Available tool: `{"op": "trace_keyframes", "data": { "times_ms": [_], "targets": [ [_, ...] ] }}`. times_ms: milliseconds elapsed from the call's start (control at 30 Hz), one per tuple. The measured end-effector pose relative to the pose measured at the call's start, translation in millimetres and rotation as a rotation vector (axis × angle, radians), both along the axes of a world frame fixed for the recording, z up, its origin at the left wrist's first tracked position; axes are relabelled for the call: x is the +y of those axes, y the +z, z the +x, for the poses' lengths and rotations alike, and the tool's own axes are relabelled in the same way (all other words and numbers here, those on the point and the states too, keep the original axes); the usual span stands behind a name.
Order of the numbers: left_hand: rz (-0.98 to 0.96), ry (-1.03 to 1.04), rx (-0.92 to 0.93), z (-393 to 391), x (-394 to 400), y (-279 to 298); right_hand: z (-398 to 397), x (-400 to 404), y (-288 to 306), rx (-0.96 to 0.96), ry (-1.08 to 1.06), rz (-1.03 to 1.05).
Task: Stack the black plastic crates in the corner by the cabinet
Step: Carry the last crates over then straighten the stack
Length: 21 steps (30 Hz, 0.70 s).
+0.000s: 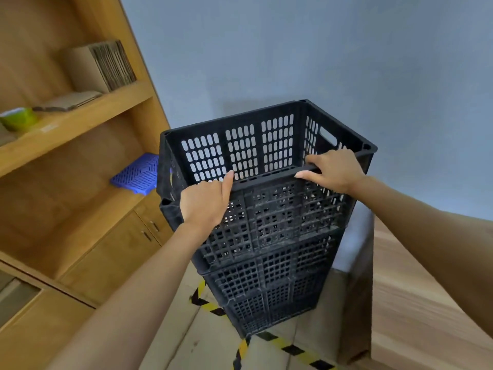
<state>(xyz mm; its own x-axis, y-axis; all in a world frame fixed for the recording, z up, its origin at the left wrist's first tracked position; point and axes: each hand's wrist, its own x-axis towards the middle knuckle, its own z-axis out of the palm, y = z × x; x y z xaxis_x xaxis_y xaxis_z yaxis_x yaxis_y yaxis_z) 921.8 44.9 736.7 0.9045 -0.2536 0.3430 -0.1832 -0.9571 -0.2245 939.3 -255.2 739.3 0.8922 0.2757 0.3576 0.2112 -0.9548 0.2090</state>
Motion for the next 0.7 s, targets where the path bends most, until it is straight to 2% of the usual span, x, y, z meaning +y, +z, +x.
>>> {"op": "trace_keyframes", "data": {
  "times_ms": [367,700],
  "targets": [
    [-0.095,-0.056,-0.082,20,19,-4,-1,18,-4,-0.035,-0.072,0.057],
    [-0.094,-0.241,-0.172,77,56,-12,5,50,-11,-0.102,-0.18,0.083]
  ]
}}
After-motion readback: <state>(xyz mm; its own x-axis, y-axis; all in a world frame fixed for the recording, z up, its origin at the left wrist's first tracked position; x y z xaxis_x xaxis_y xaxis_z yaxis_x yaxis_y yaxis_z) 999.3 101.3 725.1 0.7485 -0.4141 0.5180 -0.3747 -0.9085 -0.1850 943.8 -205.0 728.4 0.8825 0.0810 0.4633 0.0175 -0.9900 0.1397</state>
